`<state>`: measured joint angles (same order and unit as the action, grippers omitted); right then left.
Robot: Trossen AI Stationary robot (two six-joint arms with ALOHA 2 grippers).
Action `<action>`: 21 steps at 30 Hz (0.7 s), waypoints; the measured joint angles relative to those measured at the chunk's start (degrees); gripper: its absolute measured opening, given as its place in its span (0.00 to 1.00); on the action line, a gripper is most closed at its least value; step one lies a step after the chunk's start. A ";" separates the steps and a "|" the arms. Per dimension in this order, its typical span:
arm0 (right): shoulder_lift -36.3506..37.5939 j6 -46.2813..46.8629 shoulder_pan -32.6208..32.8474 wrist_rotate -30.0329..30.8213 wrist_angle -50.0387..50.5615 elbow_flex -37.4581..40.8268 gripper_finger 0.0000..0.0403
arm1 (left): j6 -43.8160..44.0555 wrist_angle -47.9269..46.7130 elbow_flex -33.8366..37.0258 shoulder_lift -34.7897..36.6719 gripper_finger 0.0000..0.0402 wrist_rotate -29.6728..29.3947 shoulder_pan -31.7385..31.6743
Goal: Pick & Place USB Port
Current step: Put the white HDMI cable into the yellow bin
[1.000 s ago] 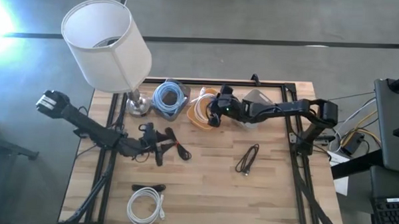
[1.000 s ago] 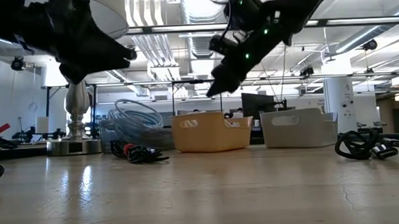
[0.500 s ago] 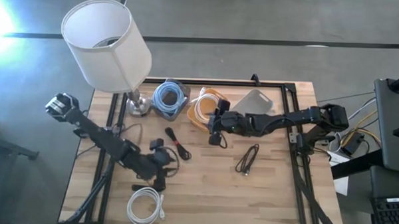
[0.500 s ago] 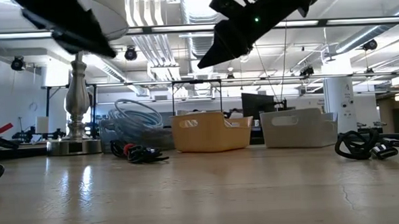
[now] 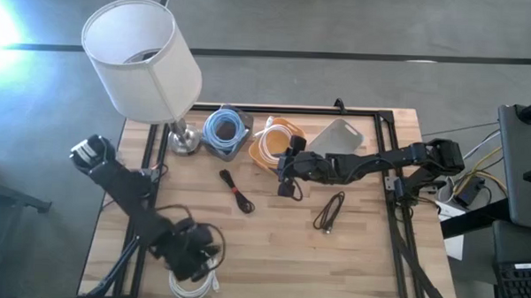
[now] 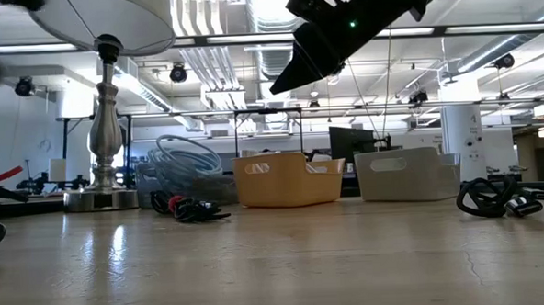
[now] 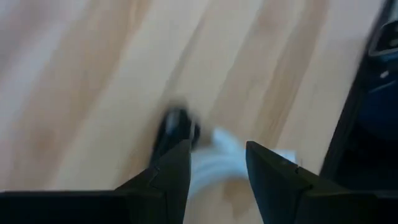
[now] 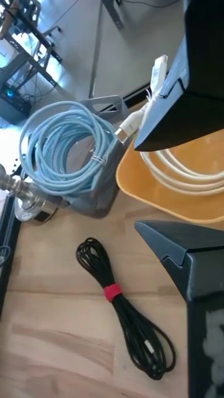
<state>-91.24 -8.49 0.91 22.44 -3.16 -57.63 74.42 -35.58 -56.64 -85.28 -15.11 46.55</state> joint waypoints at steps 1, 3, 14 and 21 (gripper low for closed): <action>-0.03 0.00 0.00 0.00 0.09 0.00 0.46 | 4.49 -1.24 0.00 -0.27 0.39 0.93 1.35; -0.04 0.00 0.00 0.00 0.05 0.00 0.46 | 13.76 -3.88 0.03 -0.58 0.39 3.45 4.02; -0.09 -0.34 -0.02 -0.04 0.02 0.00 0.46 | 48.43 -5.41 3.24 -0.67 0.39 8.88 14.60; -0.09 -0.46 -0.02 -0.11 0.02 0.00 0.46 | 47.48 -4.97 5.12 -0.67 0.39 8.83 14.72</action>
<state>-91.33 -8.95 0.89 22.33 -3.14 -57.63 121.90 -40.55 -51.52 -85.95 -6.28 61.27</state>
